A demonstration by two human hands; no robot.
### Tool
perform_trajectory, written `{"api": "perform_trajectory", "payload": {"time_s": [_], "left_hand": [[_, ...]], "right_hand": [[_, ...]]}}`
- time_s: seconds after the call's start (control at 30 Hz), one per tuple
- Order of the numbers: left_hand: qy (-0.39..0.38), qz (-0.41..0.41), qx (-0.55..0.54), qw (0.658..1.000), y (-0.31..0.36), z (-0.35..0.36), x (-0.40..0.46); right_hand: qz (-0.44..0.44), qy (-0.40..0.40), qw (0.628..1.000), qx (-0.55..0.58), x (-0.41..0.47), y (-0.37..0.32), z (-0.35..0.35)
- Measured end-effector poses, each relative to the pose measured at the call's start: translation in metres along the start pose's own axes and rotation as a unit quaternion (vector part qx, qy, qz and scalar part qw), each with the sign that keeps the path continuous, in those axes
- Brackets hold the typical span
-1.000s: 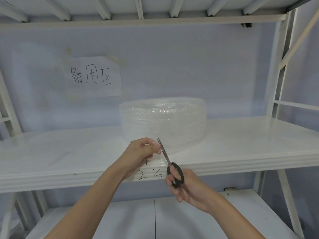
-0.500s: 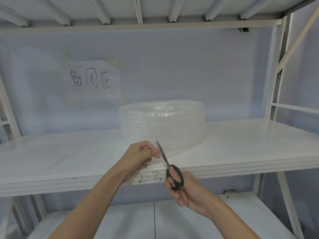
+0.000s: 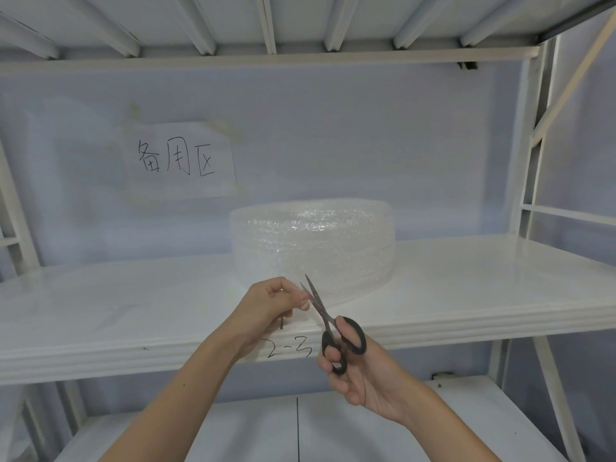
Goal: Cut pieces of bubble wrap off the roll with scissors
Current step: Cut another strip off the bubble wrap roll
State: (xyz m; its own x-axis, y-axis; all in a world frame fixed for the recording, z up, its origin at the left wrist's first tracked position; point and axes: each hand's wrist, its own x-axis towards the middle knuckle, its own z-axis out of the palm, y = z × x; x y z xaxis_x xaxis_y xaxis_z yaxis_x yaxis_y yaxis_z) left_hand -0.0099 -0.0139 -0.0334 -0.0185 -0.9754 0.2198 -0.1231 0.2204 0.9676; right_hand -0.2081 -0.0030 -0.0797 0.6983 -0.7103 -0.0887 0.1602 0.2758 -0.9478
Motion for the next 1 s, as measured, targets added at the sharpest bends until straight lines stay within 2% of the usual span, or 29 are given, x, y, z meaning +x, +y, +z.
{"api": "perform_trajectory", "payload": {"time_s": [0.17,0.53,1.0], "left_hand": [[0.01,0.009,-0.003,1.0,0.0,0.0,-0.001],[0.006,0.014,0.007,1.0,0.004,0.004,-0.004],[-0.009,0.007,0.035,0.999,0.001,0.002,0.0]], "right_hand": [[0.017,-0.012,1.0,-0.001,-0.007,0.005,-0.001],[-0.006,-0.015,1.0,-0.004,0.009,-0.004,0.004],[-0.066,0.038,0.994,-0.072,0.013,-0.006,0.008]]}}
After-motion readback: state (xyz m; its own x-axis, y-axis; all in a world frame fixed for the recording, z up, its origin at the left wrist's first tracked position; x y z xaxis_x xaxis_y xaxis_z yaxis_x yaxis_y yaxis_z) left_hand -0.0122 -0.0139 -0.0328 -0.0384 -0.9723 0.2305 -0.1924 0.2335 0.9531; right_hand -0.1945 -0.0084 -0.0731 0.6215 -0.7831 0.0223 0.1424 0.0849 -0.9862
